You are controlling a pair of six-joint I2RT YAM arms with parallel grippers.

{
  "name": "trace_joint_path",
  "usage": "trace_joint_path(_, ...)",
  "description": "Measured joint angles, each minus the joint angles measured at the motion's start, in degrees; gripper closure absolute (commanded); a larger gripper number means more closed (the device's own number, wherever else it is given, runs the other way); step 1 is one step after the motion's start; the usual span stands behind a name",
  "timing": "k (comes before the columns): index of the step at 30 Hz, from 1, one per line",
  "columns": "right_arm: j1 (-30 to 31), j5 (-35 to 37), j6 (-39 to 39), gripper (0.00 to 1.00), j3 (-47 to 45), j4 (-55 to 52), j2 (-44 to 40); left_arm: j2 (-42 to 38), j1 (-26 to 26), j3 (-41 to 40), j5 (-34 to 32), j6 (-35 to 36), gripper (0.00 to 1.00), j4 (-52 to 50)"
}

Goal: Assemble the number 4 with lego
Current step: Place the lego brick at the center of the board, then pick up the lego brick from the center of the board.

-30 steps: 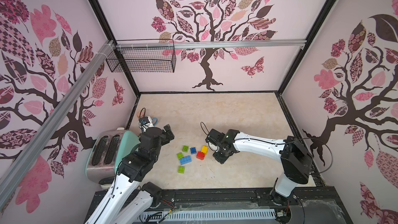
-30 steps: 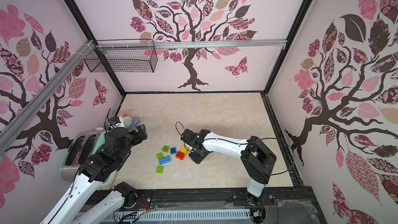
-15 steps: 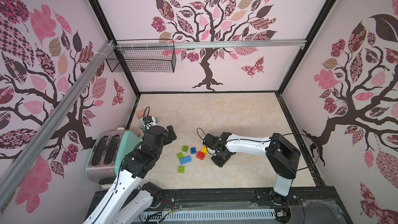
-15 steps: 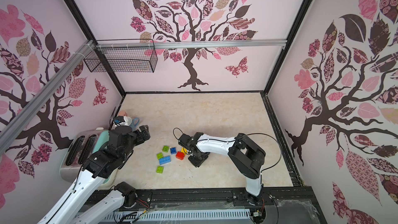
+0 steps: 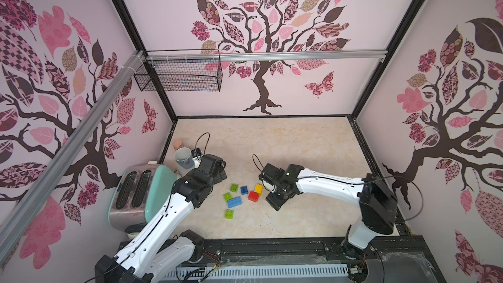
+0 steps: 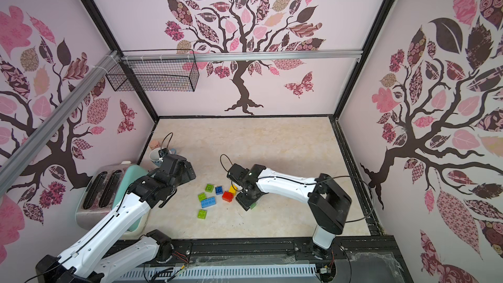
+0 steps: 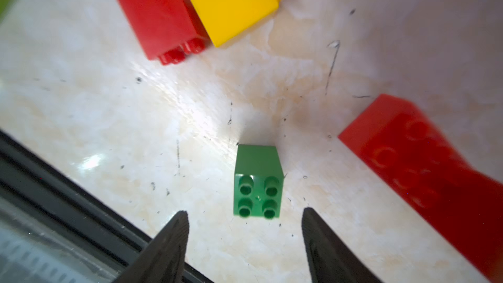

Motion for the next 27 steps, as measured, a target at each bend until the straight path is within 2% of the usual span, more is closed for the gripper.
trace_joint_path(3, 0.0, -0.2, -0.2, 0.14, -2.4, 3.8, -10.0, -1.1, 0.0, -0.3, 2.4, 0.1, 0.02, 1.3)
trace_joint_path(4, 0.0, -0.2, -0.3, 0.01, -3.5, 5.2, -13.1, -1.7, 0.0, -0.7, 3.7, 0.3, 0.02, 2.3)
trace_joint_path(8, 0.0, -0.2, -0.1, 0.01, -9.0, 12.2, -24.8, -3.0, 0.0, -2.7, 8.6, 0.7, 0.02, 5.7)
trace_joint_path(11, 0.0, 1.0, 0.2, 0.01, -12.0, 16.0, -30.4, -2.6, 0.0, -3.7, 12.3, 0.7, 0.02, 7.3)
trace_joint_path(17, -1.7, 11.4, 3.4, 0.01, -18.0, 21.7, -39.6, 0.4, -2.0, -5.5, 21.1, 0.3, 0.02, 11.1)
trace_joint_path(21, -4.7, 19.9, 7.3, 0.01, -24.3, 25.1, -48.1, 2.7, -9.7, -5.6, 22.3, 2.6, 0.02, 12.7)
trace_joint_path(23, -8.1, 22.9, 10.2, 0.01, -28.1, 26.6, -53.2, 4.5, -14.2, -5.6, 21.9, 4.5, 0.02, 13.0)
trace_joint_path(27, -16.3, 25.5, 15.7, 0.0, -33.8, 27.7, -59.3, 8.4, -19.7, -5.6, 20.6, 7.6, 0.02, 12.9)
